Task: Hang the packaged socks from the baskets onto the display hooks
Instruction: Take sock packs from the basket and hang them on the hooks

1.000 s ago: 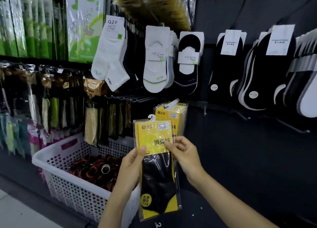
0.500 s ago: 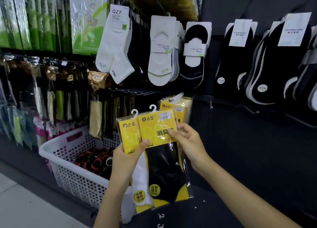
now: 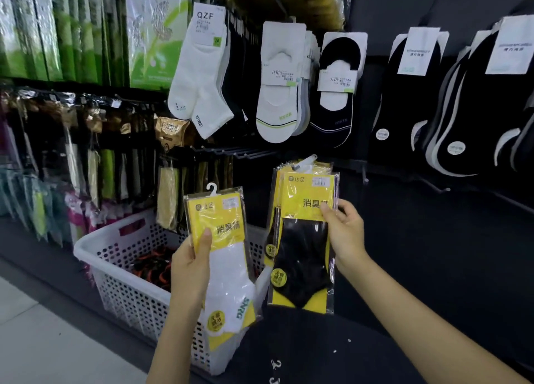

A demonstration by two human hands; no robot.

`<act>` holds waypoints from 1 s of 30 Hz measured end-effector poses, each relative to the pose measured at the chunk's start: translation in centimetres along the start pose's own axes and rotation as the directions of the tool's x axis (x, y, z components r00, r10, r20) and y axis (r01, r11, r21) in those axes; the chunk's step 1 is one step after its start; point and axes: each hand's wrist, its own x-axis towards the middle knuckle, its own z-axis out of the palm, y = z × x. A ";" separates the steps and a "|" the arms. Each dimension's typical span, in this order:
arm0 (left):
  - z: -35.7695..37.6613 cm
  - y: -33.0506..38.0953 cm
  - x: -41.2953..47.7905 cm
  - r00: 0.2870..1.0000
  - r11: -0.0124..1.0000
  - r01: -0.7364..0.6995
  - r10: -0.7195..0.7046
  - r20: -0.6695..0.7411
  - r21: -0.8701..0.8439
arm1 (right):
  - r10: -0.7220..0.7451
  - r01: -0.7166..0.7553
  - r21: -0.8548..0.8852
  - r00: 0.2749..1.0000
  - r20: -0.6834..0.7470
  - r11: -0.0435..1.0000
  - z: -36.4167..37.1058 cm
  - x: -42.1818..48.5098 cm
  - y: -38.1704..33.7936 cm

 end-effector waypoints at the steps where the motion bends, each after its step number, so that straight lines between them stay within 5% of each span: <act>1: -0.3 -0.1 0.2 1.000 1.000 0.000 0.000 -0.016 0.007 | -0.004 0.004 -0.022 1.000 -0.004 1.000 0.4 0.7 0.1; 8: -1.2 -0.4 0.6 0.998 1.000 0.019 -0.019 -0.061 -0.002 | 0.051 -0.053 -0.050 0.998 -0.046 0.997 3.0 3.7 2.7; 19: 0.5 -0.2 0.2 0.998 0.997 0.042 -0.039 0.046 -0.069 | 0.103 -0.170 -0.188 0.942 -0.318 0.967 1.0 2.0 5.3; 23: 1.8 -0.3 -0.3 0.991 0.993 0.051 -0.038 0.127 -0.104 | 0.126 -0.129 -0.108 0.992 -0.032 0.986 1.0 -1.7 3.8; 27: 3.3 -0.4 -0.9 0.972 0.989 0.073 -0.042 0.233 -0.127 | 0.182 -0.184 -0.028 0.925 0.335 0.983 1.8 -4.9 2.5; 30: 4.2 -0.5 -1.4 0.961 0.987 0.073 -0.031 0.275 -0.142 | 0.163 -0.193 0.036 0.900 0.404 0.980 1.9 -5.6 2.2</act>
